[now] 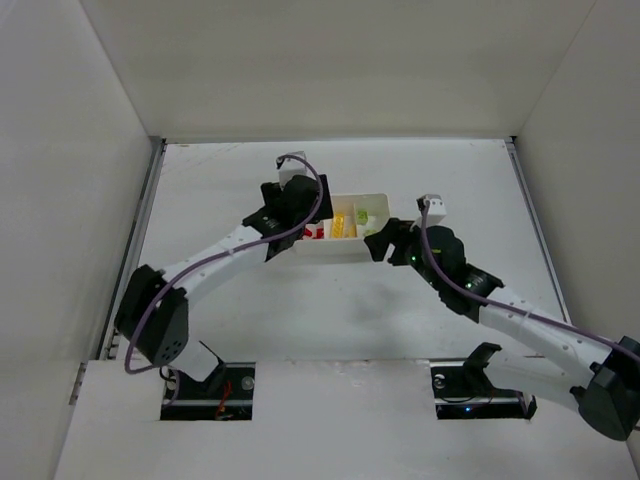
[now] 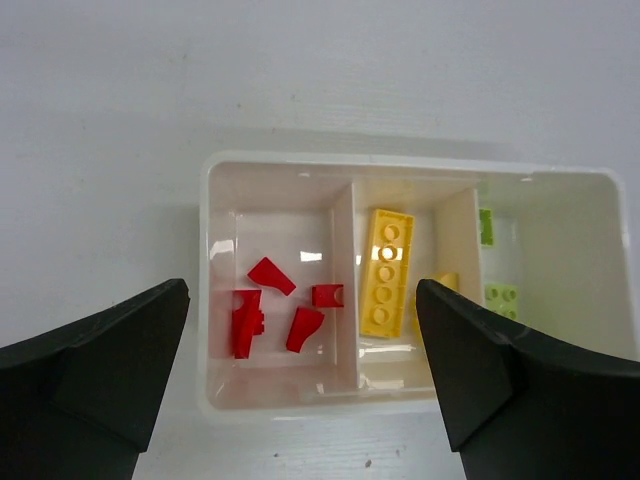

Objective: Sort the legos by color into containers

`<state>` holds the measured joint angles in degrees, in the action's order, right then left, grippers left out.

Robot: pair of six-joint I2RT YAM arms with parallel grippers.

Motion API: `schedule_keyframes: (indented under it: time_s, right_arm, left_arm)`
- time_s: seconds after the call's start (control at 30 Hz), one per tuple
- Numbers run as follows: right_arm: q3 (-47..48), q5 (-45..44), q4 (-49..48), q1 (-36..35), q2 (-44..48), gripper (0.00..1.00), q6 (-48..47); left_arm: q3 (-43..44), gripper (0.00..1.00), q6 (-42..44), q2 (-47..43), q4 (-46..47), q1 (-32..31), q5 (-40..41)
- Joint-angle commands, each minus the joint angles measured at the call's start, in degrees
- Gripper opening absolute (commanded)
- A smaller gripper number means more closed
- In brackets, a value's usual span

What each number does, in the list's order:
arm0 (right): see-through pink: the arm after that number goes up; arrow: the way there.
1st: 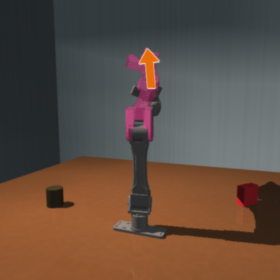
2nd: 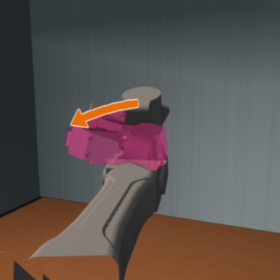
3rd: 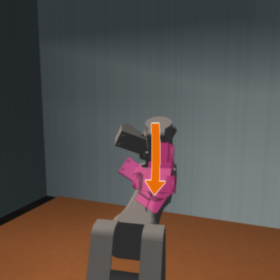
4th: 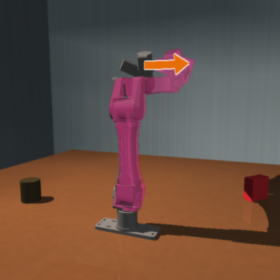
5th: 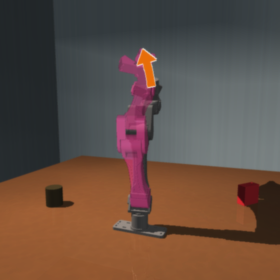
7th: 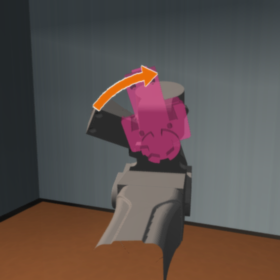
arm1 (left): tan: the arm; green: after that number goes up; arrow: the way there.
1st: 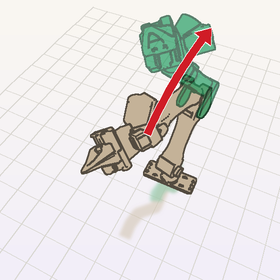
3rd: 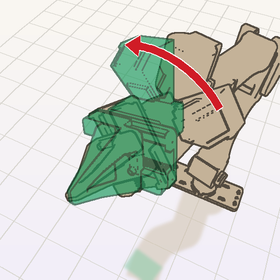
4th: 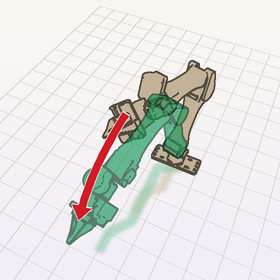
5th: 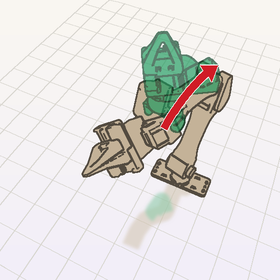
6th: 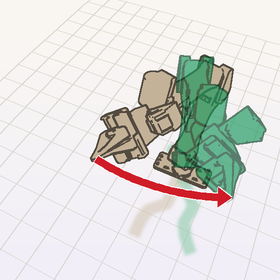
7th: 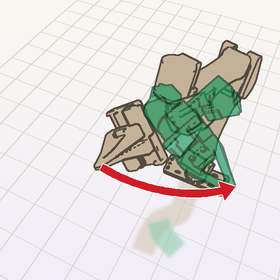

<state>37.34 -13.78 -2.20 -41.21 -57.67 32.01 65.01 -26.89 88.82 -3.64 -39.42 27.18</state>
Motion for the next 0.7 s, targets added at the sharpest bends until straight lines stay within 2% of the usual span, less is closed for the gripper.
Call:
schedule_keyframes:
  time_s: [0.0,0.03,0.17,0.37,0.5,0.67]
  right_arm:
    - [-0.6,-2.3,-3.2,-0.1,3.0,0.78,0.5]
    - [-0.8,-2.8,-3.1,-0.1,3.6,1.0,0.5]
    - [-0.7,-5.5,-0.8,-0.1,6.2,1.0,0.2]
    - [0.9,-13.5,4.1,-0.1,11.8,1.0,-0.4]
    - [1.2,-16.5,7.3,0.7,15.5,1.0,-0.4]
    - [-2.6,-20.0,8.0,3.7,19.5,1.0,3.1]
  left_arm:
    - [-0.8,1.0,2.2,-13.5,0.7,-0.8,4.3]
    - [-2.8,1.0,2.1,-17.2,0.7,-0.5,5.1]
    - [-10.4,1.0,-0.6,-33.9,-4.5,1.7,8.5]
    - [-14.8,1.0,-8.6,-48.7,-25.2,5.3,17.4]
    - [-16.6,1.0,-12.7,-54.0,-35.2,7.0,17.4]
    - [-19.1,1.0,-13.9,-56.0,-40.3,7.7,15.5]
